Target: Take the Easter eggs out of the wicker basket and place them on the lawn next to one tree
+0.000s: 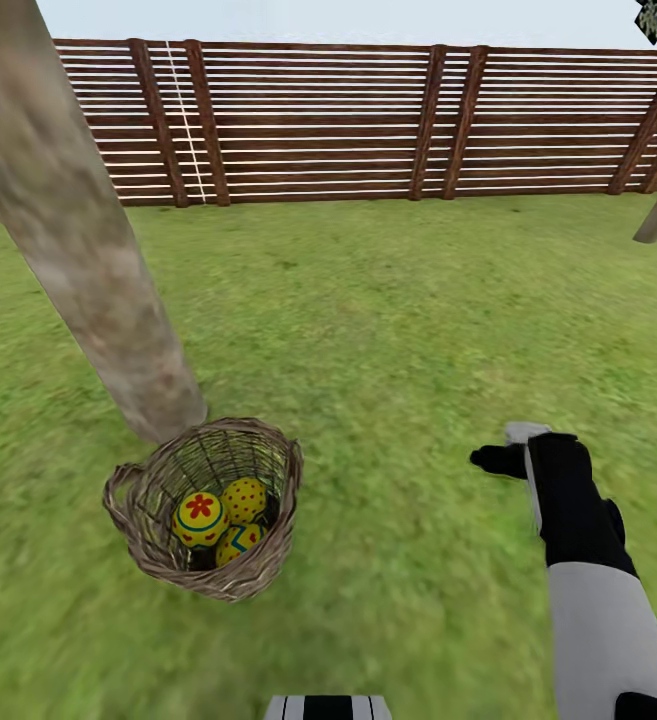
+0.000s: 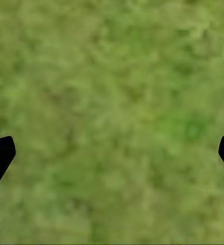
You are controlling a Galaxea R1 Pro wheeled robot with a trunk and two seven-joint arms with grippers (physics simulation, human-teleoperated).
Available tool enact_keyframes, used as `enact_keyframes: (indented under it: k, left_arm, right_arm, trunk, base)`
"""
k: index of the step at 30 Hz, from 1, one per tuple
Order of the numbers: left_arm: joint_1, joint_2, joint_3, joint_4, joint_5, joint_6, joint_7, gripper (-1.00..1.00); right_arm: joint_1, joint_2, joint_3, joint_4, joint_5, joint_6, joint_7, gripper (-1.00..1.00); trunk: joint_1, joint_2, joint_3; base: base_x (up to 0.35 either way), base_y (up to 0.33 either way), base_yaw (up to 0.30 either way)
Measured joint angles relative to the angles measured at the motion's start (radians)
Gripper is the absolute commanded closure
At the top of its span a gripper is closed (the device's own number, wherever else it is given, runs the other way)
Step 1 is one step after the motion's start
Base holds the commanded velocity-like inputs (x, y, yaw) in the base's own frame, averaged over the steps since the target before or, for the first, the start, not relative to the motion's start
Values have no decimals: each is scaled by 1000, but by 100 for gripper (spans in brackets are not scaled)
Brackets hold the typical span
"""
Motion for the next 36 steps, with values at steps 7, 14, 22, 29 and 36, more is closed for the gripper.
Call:
enact_keyframes:
  k: [7, 14, 22, 29, 36]
  left_arm:
    - [0, 0, 0, 0, 1, 0, -5, -100]
    - [0, -2, 0, 0, 1, 0, -6, -100]
    - [0, -4, -1, 0, 2, 0, -6, -100]
    - [0, -5, -2, 0, 2, 0, -6, -100]
    - [0, -6, -2, 0, 2, 0, -6, -100]
  right_arm:
    - [95, 2, 4, -314, -34, 0, 23, -100]
    - [111, 25, 0, -352, -47, -1, 26, -100]
    - [112, 36, 1, -353, -53, 0, 26, -100]
    - [112, 40, 7, -351, -56, 0, 26, -100]
    - [113, 47, 9, -351, -54, 0, 26, -100]
  trunk:
    - [0, 0, 0]
    - [0, 0, 0]
    - [0, 0, 0]
    - [0, 0, 0]
    - [0, 0, 0]
  base:
    - [0, -51, 0]
    - [0, -3, 0]
    - [0, -136, 0]
    - [0, -277, 0]
    - [0, -285, 0]
